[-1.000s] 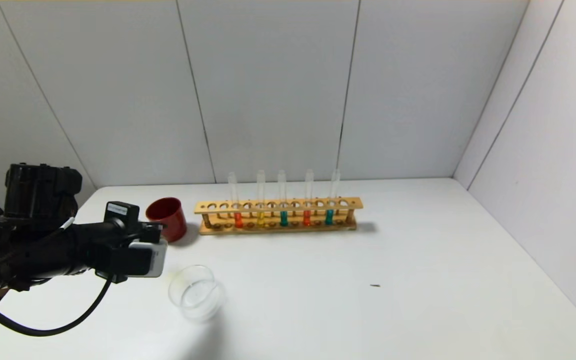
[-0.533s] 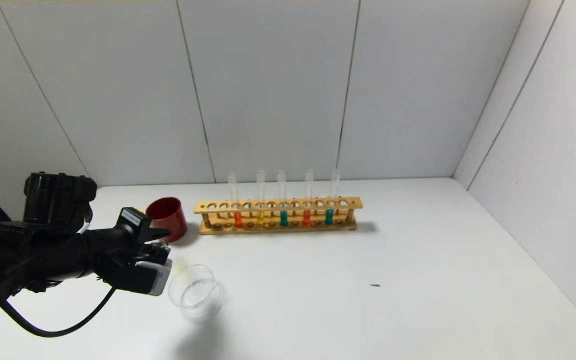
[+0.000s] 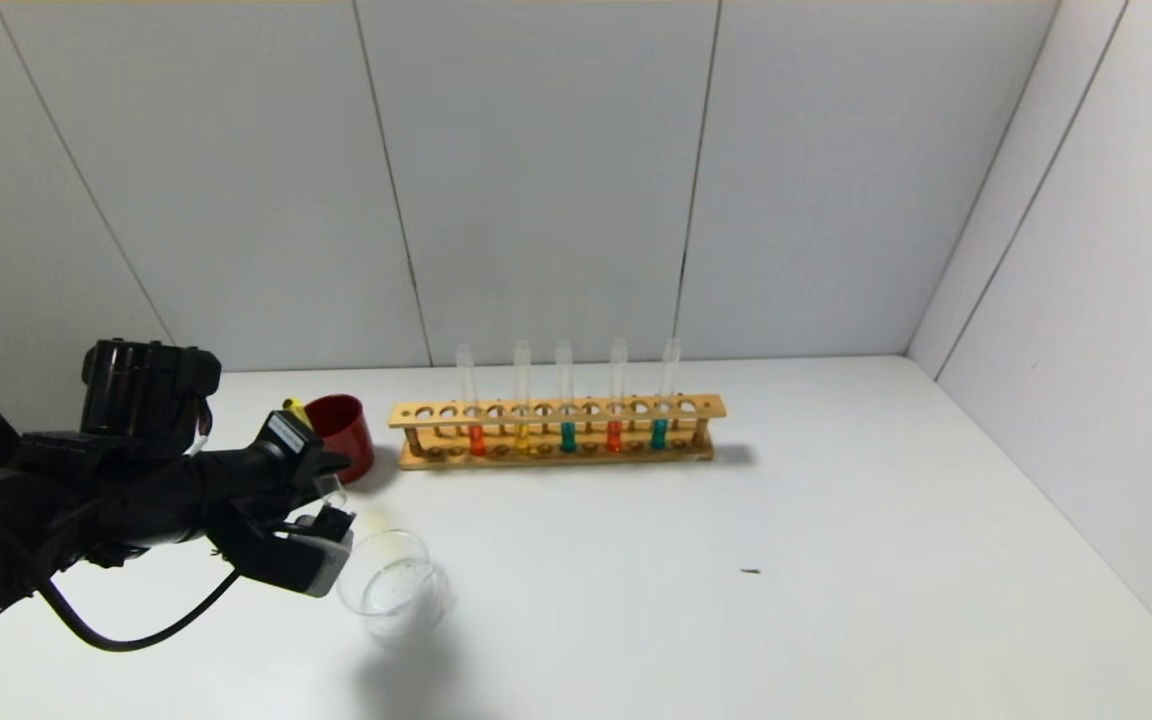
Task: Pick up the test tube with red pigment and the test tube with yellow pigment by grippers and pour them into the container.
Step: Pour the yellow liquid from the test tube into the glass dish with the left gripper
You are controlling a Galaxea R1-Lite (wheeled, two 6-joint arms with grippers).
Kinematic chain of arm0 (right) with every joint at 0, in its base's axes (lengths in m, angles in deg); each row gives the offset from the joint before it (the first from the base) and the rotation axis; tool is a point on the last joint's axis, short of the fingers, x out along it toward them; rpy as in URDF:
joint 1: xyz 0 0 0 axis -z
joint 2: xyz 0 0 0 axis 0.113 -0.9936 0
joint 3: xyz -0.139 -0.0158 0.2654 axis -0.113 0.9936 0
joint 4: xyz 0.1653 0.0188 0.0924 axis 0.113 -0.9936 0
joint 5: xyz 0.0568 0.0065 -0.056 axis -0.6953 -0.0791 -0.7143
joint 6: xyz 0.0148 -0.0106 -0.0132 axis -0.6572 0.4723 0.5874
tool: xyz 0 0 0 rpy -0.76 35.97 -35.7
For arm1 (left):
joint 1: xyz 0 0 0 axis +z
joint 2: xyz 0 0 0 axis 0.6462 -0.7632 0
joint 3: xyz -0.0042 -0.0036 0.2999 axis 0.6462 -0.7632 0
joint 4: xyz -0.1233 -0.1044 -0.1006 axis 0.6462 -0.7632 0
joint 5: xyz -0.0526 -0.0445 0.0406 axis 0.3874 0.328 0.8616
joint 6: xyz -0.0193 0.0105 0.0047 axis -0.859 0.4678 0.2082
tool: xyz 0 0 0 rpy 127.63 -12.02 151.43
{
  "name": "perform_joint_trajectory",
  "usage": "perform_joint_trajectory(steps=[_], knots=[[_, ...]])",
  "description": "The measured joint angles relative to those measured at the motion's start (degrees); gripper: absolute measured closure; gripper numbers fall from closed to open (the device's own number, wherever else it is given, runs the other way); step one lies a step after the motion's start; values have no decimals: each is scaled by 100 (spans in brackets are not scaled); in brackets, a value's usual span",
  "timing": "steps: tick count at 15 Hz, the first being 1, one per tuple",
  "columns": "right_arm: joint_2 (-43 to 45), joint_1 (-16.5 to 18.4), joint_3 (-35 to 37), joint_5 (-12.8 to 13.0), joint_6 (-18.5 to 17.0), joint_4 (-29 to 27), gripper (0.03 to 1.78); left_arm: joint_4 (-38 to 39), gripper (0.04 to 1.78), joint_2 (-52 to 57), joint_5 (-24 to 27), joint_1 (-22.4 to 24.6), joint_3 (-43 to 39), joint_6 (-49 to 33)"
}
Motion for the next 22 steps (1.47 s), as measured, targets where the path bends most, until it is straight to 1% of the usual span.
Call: perform_joint_trajectory(steps=[2,6,10,12,20,22], knots=[[0,0,0,0,2,0,6,2,150,-171,-66,-1,155,352],[0,0,0,0,0,0,6,7,150,-463,-77,-20,308,617],[0,0,0,0,0,0,6,140,150,-731,-74,46,422,1571],[0,0,0,0,0,0,6,283,150,-805,-85,96,449,1714],[0,0,0,0,0,2,6,304,150,-944,-77,88,581,2287],[0,0,0,0,0,0,6,438,150,-985,-83,83,612,2361]])
